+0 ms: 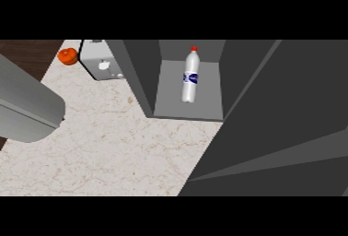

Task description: Pick up the bottled water, place it into the cabinet and close the cabinet

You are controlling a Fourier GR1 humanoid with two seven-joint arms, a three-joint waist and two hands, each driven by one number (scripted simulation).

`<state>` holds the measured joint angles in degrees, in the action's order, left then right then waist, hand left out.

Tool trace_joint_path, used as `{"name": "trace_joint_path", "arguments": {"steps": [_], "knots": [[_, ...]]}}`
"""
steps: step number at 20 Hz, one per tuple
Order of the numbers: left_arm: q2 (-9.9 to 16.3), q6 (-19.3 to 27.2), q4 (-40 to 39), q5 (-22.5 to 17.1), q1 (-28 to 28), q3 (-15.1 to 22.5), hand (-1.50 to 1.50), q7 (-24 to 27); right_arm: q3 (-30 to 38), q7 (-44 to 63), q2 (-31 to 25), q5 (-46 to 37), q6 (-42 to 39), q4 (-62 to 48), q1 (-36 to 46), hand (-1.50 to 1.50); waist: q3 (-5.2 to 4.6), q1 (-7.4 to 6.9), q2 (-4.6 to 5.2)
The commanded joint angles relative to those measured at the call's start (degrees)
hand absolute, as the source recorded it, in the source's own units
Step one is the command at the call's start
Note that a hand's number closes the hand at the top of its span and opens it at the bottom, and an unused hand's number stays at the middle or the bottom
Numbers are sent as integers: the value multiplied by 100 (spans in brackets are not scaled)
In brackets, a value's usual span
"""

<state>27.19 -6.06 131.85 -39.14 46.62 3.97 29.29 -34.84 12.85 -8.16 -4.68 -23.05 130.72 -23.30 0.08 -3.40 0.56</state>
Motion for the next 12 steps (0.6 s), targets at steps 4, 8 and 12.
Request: {"name": "trace_joint_path", "arguments": {"steps": [4,8,12], "knots": [[149,-731,49,-643,355,-531,-150,179,-272,638,772,773,898,-300,1180,150,-30,-137,-9],[183,-867,-33,-733,426,-783,-150,210,101,671,771,1264,1175,-801,1744,150,-23,-142,8],[264,-954,22,-1049,462,-1007,-150,108,723,768,775,1974,1347,-1179,2494,150,-18,-125,32]]}}
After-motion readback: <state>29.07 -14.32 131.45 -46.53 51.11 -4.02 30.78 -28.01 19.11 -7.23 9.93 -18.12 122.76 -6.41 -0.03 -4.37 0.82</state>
